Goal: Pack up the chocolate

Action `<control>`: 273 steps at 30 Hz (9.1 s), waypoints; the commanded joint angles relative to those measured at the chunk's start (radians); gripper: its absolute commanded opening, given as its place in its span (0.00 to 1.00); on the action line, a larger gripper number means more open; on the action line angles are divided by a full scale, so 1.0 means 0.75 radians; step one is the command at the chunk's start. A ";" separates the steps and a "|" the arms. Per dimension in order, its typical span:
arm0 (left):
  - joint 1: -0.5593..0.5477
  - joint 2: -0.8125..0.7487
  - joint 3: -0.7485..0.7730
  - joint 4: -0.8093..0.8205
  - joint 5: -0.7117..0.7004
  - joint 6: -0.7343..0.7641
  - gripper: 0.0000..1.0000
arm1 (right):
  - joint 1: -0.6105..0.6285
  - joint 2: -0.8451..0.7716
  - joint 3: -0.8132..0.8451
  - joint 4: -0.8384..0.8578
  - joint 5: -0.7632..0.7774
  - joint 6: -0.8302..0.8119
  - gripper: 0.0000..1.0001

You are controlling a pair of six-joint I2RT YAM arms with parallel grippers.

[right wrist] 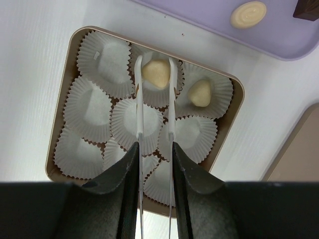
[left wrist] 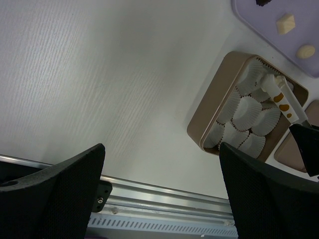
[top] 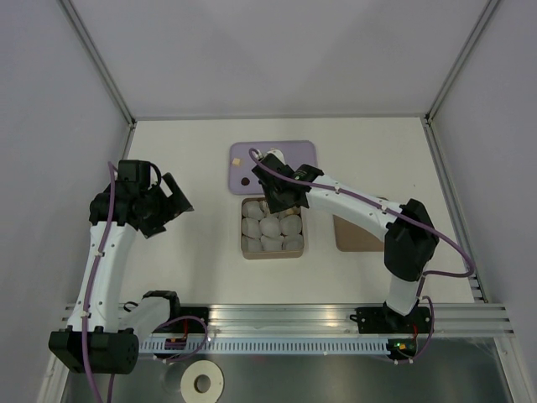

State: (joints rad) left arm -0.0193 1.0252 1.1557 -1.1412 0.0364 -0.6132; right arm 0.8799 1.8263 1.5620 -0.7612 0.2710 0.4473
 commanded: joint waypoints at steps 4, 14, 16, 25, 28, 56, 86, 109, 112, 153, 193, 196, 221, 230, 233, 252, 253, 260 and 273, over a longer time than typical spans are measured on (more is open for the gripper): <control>-0.003 0.007 -0.003 0.051 0.025 0.016 1.00 | 0.005 -0.083 -0.029 0.052 -0.005 0.058 0.15; -0.003 -0.005 -0.017 0.057 0.019 0.008 1.00 | 0.005 -0.034 -0.056 0.074 -0.008 0.038 0.25; -0.003 -0.015 -0.021 0.057 0.019 0.006 1.00 | 0.005 -0.032 -0.050 0.074 -0.001 0.042 0.29; -0.003 -0.015 -0.023 0.059 0.017 -0.003 1.00 | 0.005 -0.024 -0.013 0.052 0.044 0.025 0.39; -0.003 -0.015 -0.019 0.057 0.017 -0.003 1.00 | 0.005 -0.024 -0.007 0.043 0.039 0.023 0.41; -0.003 -0.015 0.030 0.076 0.031 0.004 1.00 | -0.261 0.326 0.733 0.152 0.099 -0.214 0.36; -0.003 0.016 -0.033 0.172 0.037 0.006 1.00 | -0.390 0.729 0.953 0.291 -0.008 -0.414 0.41; -0.003 0.040 -0.036 0.198 0.039 0.016 0.99 | -0.394 0.780 0.953 0.301 -0.022 -0.388 0.40; -0.003 0.042 -0.034 0.198 0.039 0.020 1.00 | -0.394 0.770 0.942 0.297 -0.028 -0.382 0.39; -0.003 0.032 -0.046 0.200 0.046 -0.007 1.00 | -0.292 0.224 0.425 0.393 -0.110 -0.443 0.06; -0.003 -0.025 -0.095 0.202 0.066 -0.025 1.00 | 0.070 -0.063 -0.086 0.389 -0.022 -0.048 0.07; -0.003 -0.025 -0.097 0.206 0.068 -0.015 1.00 | 0.070 -0.054 -0.080 0.397 0.001 -0.056 0.07; -0.003 -0.070 -0.142 0.231 0.060 -0.027 1.00 | 0.074 0.015 -0.125 0.463 0.039 -0.095 0.11; -0.003 -0.082 -0.140 0.239 0.060 -0.027 1.00 | 0.101 0.034 -0.129 0.465 0.093 -0.110 0.25; -0.003 -0.080 -0.140 0.239 0.058 -0.027 1.00 | 0.101 0.032 -0.127 0.459 0.095 -0.106 0.28; -0.003 -0.097 -0.138 0.235 0.066 -0.027 1.00 | 0.119 -0.042 -0.115 0.426 0.111 -0.093 0.40; -0.003 -0.099 -0.138 0.233 0.068 -0.029 1.00 | 0.121 -0.048 -0.111 0.424 0.119 -0.093 0.39; -0.003 -0.105 -0.126 0.223 0.084 -0.035 1.00 | 0.128 -0.150 -0.066 0.348 0.162 -0.061 0.36; -0.003 -0.087 -0.093 0.194 0.123 -0.068 1.00 | 0.099 -0.365 -0.037 0.176 0.342 -0.011 0.33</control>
State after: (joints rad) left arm -0.0193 0.9604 1.0515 -0.9974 0.0906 -0.6243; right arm 0.9684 1.5822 1.4902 -0.6018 0.4545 0.4347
